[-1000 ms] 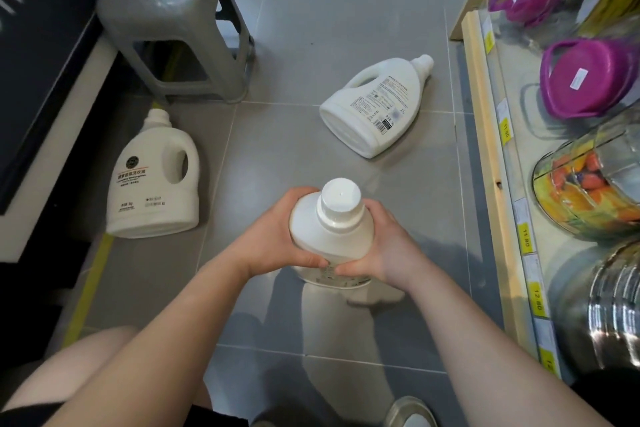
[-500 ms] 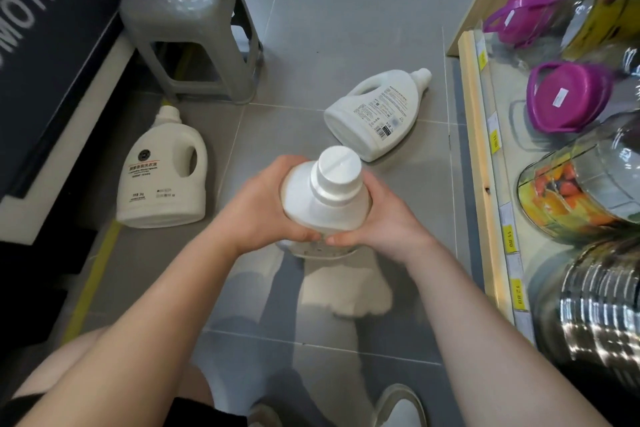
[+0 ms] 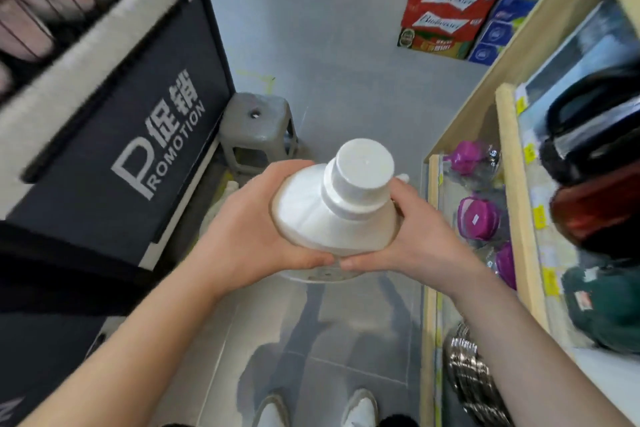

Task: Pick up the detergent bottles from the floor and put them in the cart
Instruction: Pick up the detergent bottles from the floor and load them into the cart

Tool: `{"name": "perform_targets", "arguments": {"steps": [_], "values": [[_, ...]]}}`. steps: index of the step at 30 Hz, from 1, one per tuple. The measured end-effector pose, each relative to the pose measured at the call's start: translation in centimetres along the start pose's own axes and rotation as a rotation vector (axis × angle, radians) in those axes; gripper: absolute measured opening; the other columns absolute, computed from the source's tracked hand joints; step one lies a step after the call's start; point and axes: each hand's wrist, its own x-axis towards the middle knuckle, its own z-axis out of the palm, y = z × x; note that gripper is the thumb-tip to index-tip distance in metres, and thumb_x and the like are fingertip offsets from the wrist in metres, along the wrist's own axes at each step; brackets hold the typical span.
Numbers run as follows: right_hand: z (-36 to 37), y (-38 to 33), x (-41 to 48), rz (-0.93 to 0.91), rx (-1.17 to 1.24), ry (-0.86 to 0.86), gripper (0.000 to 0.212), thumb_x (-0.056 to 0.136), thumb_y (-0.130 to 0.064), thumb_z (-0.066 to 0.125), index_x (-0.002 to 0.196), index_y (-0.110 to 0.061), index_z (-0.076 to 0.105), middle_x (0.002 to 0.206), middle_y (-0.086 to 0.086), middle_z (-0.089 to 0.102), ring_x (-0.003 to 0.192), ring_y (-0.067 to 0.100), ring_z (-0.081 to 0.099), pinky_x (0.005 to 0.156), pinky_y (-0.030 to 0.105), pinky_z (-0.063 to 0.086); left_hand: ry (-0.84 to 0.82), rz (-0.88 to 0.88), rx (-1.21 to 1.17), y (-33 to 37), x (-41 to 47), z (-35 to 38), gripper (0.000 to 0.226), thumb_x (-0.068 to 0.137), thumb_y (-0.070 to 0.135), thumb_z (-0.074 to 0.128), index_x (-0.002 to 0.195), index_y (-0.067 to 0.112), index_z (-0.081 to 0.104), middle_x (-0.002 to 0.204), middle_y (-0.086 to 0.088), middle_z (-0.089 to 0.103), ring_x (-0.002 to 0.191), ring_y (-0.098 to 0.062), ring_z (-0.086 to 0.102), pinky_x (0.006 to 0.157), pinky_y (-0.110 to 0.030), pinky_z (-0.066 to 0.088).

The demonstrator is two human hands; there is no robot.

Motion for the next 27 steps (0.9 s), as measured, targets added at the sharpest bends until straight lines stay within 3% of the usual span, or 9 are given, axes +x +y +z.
{"name": "perform_targets", "arguments": {"steps": [2, 6, 10, 12, 14, 16, 19, 24, 27], "values": [[-2.1, -5.6, -1.6, -0.034, -0.005, 0.002, 0.098, 0.047, -0.03, 0.108, 0.126, -0.055, 0.056, 0.125, -0.04, 0.057, 0.121, -0.012, 0.054, 0.098, 0.01, 0.044, 0.019, -0.002, -0.019, 5.0, -1.1, -3.6, 0.097, 0.052, 0.041, 0.105, 0.131, 0.059, 0.052, 0.126, 0.041, 0.059, 0.118, 0.018, 0.055, 0.088, -0.004, 0.044], [-5.7, -15.9, -5.0, -0.084, 0.012, 0.063, 0.105, 0.042, -0.036, 0.109, 0.133, -0.052, 0.058, 0.132, -0.026, 0.061, 0.126, -0.004, 0.057, 0.105, 0.026, 0.048, 0.076, 0.025, -0.049, 13.9, -3.5, -10.1, 0.103, 0.05, 0.039, 0.106, 0.139, 0.05, 0.055, 0.135, 0.031, 0.061, 0.127, 0.008, 0.057, 0.104, -0.023, 0.048], [-7.8, -24.3, -8.8, -0.094, 0.011, 0.133, 0.103, 0.041, -0.039, 0.109, 0.13, -0.054, 0.058, 0.132, -0.028, 0.061, 0.125, -0.006, 0.057, 0.106, 0.027, 0.048, 0.103, 0.108, -0.077, 20.5, -5.9, -15.3, 0.103, 0.052, 0.039, 0.105, 0.143, 0.048, 0.056, 0.14, 0.032, 0.06, 0.132, 0.008, 0.055, 0.108, -0.019, 0.043], [-8.4, -27.5, -10.3, -0.103, 0.006, 0.168, 0.098, 0.043, -0.042, 0.108, 0.126, -0.057, 0.058, 0.132, -0.028, 0.062, 0.122, -0.008, 0.058, 0.102, 0.029, 0.05, 0.1, 0.156, -0.122, 22.7, -6.9, -17.5, 0.101, 0.055, 0.035, 0.105, 0.143, 0.048, 0.057, 0.14, 0.03, 0.061, 0.133, 0.006, 0.056, 0.11, -0.024, 0.046], [-8.4, -30.1, -11.6, -0.126, 0.001, 0.179, 0.099, 0.042, -0.049, 0.105, 0.128, -0.058, 0.058, 0.131, -0.03, 0.062, 0.121, -0.008, 0.058, 0.099, 0.03, 0.052, 0.091, 0.2, -0.168, 24.0, -8.0, -19.2, 0.1, 0.056, 0.035, 0.106, 0.142, 0.049, 0.058, 0.141, 0.024, 0.063, 0.134, -0.001, 0.058, 0.11, -0.03, 0.05], [-8.1, -32.1, -12.9, -0.15, -0.016, 0.203, 0.1, 0.041, -0.054, 0.103, 0.131, -0.055, 0.059, 0.128, -0.032, 0.063, 0.118, -0.008, 0.06, 0.095, 0.029, 0.052, 0.092, 0.231, -0.194, 24.7, -9.2, -20.3, 0.098, 0.056, 0.037, 0.104, 0.141, 0.05, 0.058, 0.141, 0.022, 0.062, 0.134, -0.005, 0.059, 0.105, -0.026, 0.054], [-7.2, -34.4, -14.6, -0.163, 0.012, 0.214, 0.097, 0.047, -0.042, 0.106, 0.132, -0.05, 0.061, 0.126, -0.028, 0.066, 0.115, -0.005, 0.062, 0.095, 0.032, 0.055, 0.129, 0.283, -0.22, 25.5, -11.1, -21.8, 0.096, 0.056, 0.039, 0.103, 0.139, 0.053, 0.058, 0.141, 0.025, 0.061, 0.134, -0.003, 0.058, 0.102, -0.019, 0.053], [-5.5, -37.0, -16.3, -0.186, 0.036, 0.211, 0.095, 0.051, -0.034, 0.106, 0.133, -0.049, 0.061, 0.129, -0.02, 0.068, 0.118, 0.001, 0.065, 0.1, 0.04, 0.058, 0.187, 0.329, -0.239, 25.7, -13.6, -23.9, 0.094, 0.054, 0.046, 0.1, 0.137, 0.057, 0.058, 0.139, 0.025, 0.062, 0.133, -0.004, 0.058, 0.11, -0.03, 0.049], [-4.6, -37.9, -16.5, -0.208, 0.024, 0.192, 0.095, 0.048, -0.042, 0.104, 0.132, -0.051, 0.061, 0.128, -0.021, 0.069, 0.116, -0.001, 0.066, 0.098, 0.039, 0.058, 0.239, 0.342, -0.228, 25.6, -15.3, -24.9, 0.093, 0.053, 0.047, 0.099, 0.136, 0.057, 0.058, 0.137, 0.025, 0.063, 0.131, -0.002, 0.059, 0.109, -0.03, 0.049]]}}
